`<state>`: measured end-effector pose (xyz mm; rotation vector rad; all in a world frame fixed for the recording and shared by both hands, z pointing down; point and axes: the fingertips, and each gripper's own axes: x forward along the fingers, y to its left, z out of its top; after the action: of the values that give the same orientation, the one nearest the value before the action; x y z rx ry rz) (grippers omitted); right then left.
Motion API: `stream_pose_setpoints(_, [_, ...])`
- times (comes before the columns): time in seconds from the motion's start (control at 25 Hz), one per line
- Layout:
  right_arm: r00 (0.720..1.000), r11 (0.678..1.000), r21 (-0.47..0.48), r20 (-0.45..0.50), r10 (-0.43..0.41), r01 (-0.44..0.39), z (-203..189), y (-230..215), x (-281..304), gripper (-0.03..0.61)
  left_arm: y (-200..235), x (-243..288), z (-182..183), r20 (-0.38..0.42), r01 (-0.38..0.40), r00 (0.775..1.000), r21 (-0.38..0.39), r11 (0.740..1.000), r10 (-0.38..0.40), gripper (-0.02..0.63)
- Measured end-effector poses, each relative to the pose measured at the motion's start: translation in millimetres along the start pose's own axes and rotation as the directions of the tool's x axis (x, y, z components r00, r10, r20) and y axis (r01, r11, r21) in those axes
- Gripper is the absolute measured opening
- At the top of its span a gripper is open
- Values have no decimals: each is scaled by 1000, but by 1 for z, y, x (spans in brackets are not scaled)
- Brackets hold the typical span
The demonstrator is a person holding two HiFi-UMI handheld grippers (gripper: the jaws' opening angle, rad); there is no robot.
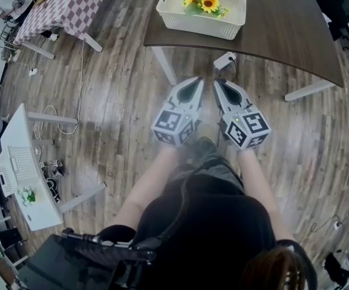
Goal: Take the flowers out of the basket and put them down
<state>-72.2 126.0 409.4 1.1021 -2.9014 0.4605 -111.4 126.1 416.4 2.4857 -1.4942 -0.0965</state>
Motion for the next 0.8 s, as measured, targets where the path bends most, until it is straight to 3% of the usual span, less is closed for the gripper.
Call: stream_pose_setpoints(0.8, [997, 998, 1, -38, 66, -66, 27, -90, 93, 3, 60, 119, 17, 2, -31, 1000, -19, 999, 31, 0])
